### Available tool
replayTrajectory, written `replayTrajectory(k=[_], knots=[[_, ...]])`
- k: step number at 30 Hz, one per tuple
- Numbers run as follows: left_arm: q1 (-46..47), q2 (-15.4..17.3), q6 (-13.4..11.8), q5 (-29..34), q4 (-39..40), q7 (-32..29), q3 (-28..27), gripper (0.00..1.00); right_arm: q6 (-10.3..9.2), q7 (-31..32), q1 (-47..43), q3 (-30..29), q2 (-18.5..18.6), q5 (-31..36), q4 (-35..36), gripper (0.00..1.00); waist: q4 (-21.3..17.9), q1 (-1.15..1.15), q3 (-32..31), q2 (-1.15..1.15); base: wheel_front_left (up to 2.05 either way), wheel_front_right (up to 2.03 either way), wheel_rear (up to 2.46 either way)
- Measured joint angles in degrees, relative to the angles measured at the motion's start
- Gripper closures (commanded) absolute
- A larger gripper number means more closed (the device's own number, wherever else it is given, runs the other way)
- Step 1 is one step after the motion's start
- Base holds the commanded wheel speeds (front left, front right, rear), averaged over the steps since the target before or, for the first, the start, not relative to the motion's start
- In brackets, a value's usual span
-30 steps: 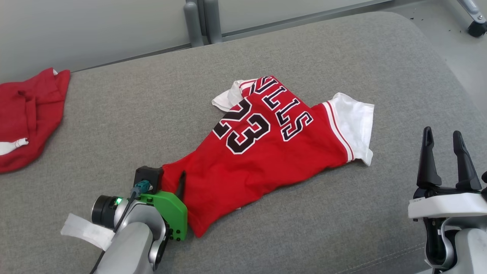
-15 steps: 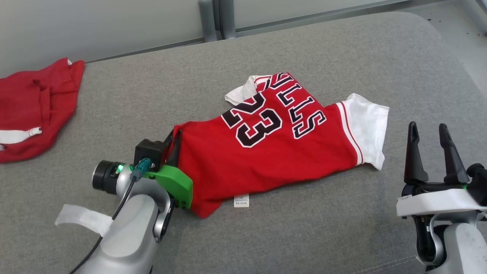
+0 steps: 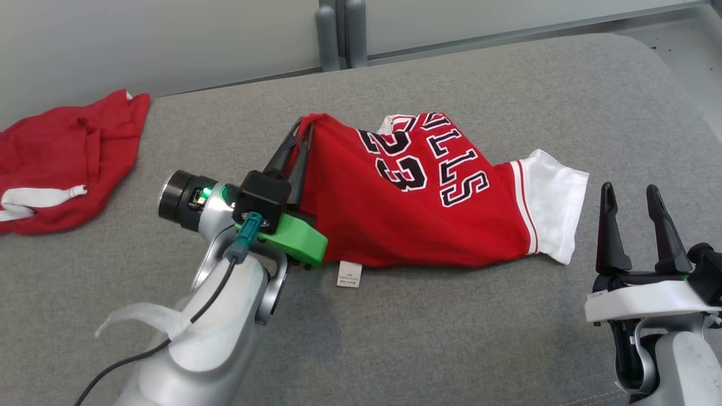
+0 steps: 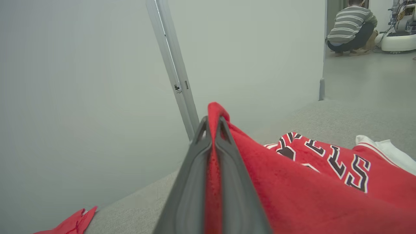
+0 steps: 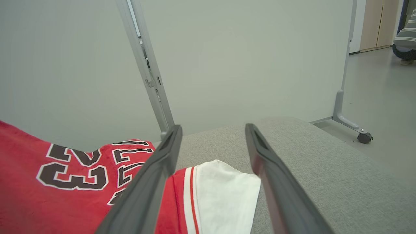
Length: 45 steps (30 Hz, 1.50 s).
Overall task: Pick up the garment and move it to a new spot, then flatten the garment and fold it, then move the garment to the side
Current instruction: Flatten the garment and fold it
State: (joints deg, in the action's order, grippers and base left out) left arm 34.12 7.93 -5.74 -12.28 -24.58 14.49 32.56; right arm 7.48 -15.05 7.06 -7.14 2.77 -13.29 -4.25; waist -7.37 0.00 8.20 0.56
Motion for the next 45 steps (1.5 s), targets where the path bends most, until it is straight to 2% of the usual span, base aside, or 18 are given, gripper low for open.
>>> replayTrajectory(k=[11,18,28,32,38,45], knots=[[-3.13,1.59,-3.49,5.03,16.7,-8.31,5.08,1.0,0.01,0.0,-0.62,-0.56,0.01,1.27,0.46,0.0,1.29,0.0,-1.28,0.0,0.0,0.0,0.0],[-4.7,2.46,-4.86,4.98,20.08,-13.1,5.15,1.0,0.0,0.0,-0.42,0.09,0.01,2.41,0.66,0.0,1.17,0.0,0.45,0.0,0.0,0.0,0.0],[2.46,5.0,-1.97,3.39,6.49,-12.34,2.27,1.0,0.01,0.0,3.65,2.34,0.02,2.38,0.96,0.0,-0.69,0.0,4.69,0.0,0.0,0.0,0.0],[8.16,5.69,-0.49,3.43,-2.67,-10.32,1.33,1.0,0.01,0.0,5.77,3.91,0.01,1.88,0.93,0.0,-2.29,0.01,6.78,0.0,0.0,0.0,0.0],[17.64,5.47,1.22,4.55,-15.88,-6.25,1.33,1.0,0.01,0.0,7.79,5.65,0.03,0.82,0.78,0.0,-5.83,0.01,10.14,0.0,0.0,0.0,0.0],[22.95,4.39,2.01,4.55,-27.29,-3.89,1.37,0.99,0.01,0.0,8.86,6.72,0.04,0.02,0.7,0.0,-9.32,0.01,13.33,0.0,0.0,0.0,0.0]])
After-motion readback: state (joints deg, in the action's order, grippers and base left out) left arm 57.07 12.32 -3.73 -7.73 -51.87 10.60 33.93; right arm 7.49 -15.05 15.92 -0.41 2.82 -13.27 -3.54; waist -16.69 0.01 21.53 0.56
